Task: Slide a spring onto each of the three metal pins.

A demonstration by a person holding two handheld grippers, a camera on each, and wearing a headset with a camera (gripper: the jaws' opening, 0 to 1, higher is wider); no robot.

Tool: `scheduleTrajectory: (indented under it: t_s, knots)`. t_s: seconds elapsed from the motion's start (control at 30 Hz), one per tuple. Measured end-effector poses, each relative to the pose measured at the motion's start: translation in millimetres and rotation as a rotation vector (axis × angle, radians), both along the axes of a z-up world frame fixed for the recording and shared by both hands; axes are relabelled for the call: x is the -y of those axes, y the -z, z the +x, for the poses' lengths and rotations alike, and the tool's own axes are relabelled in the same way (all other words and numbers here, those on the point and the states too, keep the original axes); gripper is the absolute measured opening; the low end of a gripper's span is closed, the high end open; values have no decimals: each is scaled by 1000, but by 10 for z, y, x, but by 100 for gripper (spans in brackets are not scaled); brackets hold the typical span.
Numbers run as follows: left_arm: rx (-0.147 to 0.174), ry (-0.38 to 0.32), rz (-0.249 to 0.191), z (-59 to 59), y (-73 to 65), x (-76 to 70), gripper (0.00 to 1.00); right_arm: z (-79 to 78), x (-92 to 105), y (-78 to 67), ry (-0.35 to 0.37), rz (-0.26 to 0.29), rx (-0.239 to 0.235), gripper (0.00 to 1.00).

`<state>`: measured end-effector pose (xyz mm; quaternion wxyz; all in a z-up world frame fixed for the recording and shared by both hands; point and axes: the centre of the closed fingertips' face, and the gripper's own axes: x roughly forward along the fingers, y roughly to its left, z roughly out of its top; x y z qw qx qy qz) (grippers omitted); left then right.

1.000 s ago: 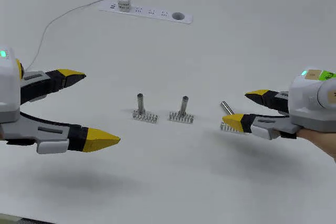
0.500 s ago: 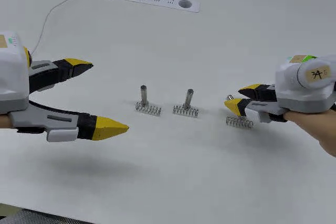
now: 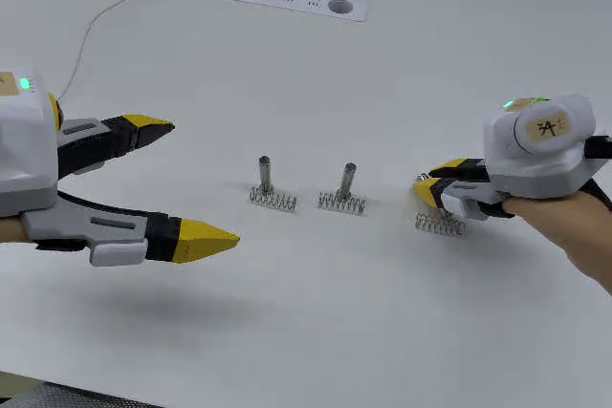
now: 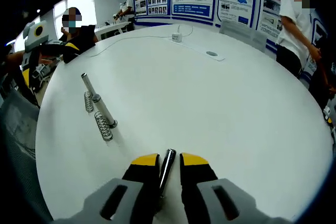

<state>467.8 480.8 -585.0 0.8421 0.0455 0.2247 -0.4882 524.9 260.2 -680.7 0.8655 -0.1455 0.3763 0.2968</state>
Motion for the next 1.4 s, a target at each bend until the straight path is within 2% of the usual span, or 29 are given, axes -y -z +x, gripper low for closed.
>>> scheduleTrajectory:
  t_s: [0.13, 0.3, 0.5, 0.63, 0.97, 1.4]
  knots:
    - [-1, -4, -4, 4, -5, -10, 96, 3, -5, -7, -3, 2, -4, 14]
    - [2, 0, -11, 2, -33, 18, 95, 14, -10, 2, 55, 29, -53, 10]
    - [6, 10, -16, -7, -64, 75, 95, 5, -10, 2, 65, -1, -97, 9]
    - [13, 15, -24, -15, -102, 111, 95, -13, -10, 7, 75, -6, -106, 8]
    - [34, 26, -11, -35, -194, 89, 95, -56, -5, -5, 71, -21, -84, 7]
    - [43, 13, -18, -57, -250, 75, 95, -27, 44, -147, 70, 1, -4, 7]
